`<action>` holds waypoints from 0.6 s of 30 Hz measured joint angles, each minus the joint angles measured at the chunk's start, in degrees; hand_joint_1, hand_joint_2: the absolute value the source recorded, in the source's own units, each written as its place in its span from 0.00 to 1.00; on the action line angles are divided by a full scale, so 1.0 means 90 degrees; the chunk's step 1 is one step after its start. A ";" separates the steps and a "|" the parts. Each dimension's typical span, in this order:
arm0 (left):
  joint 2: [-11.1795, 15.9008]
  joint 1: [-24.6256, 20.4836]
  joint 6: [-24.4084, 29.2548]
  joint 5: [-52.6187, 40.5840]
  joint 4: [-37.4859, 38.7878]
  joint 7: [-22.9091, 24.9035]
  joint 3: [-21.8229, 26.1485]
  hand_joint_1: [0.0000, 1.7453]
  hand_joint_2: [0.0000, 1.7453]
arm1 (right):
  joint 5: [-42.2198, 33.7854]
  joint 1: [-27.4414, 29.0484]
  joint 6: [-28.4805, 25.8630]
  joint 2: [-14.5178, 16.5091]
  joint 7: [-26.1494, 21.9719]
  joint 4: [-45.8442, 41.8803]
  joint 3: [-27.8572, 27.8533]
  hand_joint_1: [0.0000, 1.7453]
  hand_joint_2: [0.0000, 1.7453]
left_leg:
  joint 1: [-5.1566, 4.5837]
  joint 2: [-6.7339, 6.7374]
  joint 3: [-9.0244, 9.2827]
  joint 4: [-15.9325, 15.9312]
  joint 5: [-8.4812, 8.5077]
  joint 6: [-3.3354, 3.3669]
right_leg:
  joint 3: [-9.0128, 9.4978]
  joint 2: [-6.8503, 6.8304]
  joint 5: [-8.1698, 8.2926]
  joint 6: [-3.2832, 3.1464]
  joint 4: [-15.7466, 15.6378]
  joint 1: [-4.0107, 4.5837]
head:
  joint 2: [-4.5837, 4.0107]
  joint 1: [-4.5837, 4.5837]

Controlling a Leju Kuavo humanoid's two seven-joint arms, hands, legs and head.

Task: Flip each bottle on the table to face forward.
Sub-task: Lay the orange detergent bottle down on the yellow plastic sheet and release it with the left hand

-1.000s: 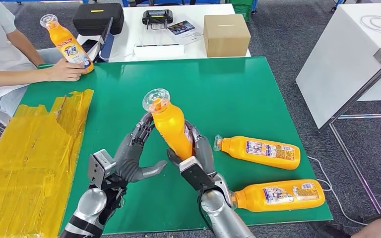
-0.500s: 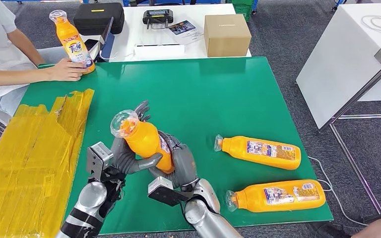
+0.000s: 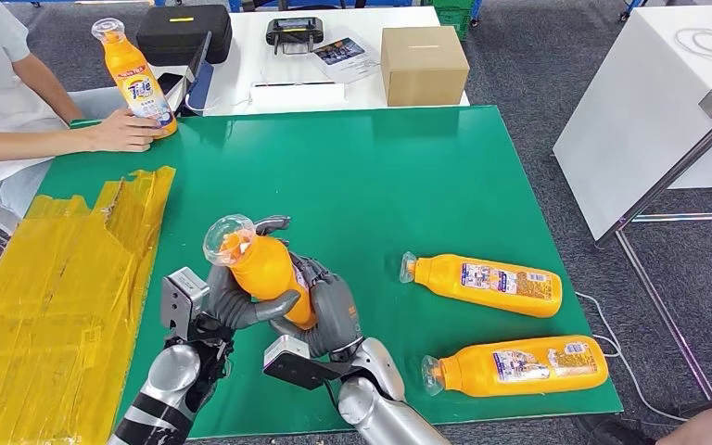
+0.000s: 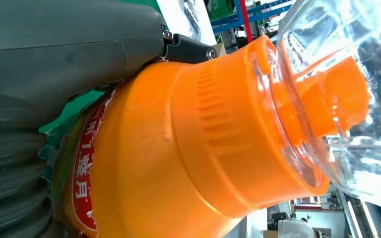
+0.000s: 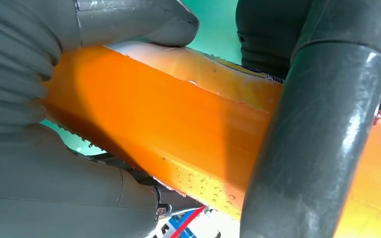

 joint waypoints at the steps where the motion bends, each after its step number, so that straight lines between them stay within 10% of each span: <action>1: 0.0000 0.0007 0.0009 0.0003 0.0000 -0.0001 0.0005 1.00 1.00 | -0.0005 -0.0006 -0.0002 0.0000 -0.0001 0.0017 0.0012 1.00 1.00 | 0.0000 0.0000 0.0000 0.0000 0.0000 0.0000 | 0.0000 0.0000 0.0000 0.0000 0.0000 0.0000 | 0.0000 0.0000; 18: -0.0015 0.0032 0.0041 0.0024 0.0002 -0.0004 0.0065 1.00 1.00 | -0.0010 -0.0054 -0.0012 0.0000 -0.0014 0.0107 0.0091 1.00 1.00 | 0.0000 0.0000 0.0000 0.0000 0.0000 0.0000 | 0.0000 0.0000 0.0000 0.0000 0.0000 0.0000 | 0.0000 0.0000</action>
